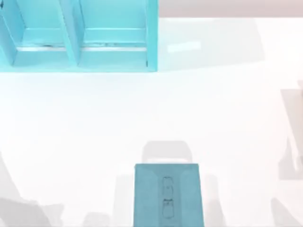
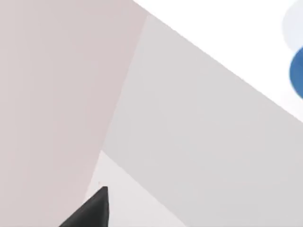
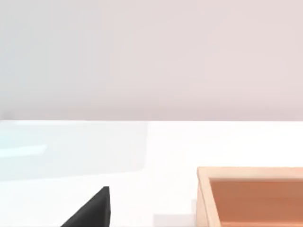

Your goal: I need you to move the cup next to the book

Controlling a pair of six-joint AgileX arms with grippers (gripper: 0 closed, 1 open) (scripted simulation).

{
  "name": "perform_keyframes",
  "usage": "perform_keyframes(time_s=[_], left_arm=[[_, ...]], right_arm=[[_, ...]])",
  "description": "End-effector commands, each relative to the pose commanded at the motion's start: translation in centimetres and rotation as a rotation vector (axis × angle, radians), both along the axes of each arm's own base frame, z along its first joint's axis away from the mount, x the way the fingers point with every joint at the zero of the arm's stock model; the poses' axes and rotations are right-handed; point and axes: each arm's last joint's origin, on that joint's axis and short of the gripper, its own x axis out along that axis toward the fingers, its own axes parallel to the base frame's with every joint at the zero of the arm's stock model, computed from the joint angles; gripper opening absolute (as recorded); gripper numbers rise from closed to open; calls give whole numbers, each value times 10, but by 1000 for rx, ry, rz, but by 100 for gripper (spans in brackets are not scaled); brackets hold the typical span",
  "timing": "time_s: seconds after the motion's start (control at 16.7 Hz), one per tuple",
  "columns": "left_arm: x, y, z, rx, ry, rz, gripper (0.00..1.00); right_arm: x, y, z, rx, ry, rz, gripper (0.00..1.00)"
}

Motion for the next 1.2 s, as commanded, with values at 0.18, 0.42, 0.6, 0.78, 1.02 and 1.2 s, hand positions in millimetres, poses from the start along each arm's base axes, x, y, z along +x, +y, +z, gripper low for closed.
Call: perform_keyframes(time_s=[0.18, 0.42, 0.6, 0.78, 1.02, 1.2], left_arm=[[18, 34, -18, -59, 250, -125, 100], [34, 71, -50, -175, 470, -302, 100], [40, 87, -70, -254, 553, -392, 100], [42, 94, -81, -295, 584, -430, 100], [42, 95, -81, -296, 585, -433, 100], [43, 94, -86, -296, 586, -434, 100]], right_arm=[[0, 0, 0, 0, 0, 0, 100], [0, 0, 0, 0, 0, 0, 100], [0, 0, 0, 0, 0, 0, 100], [0, 0, 0, 0, 0, 0, 100], [0, 0, 0, 0, 0, 0, 100], [0, 0, 0, 0, 0, 0, 100]])
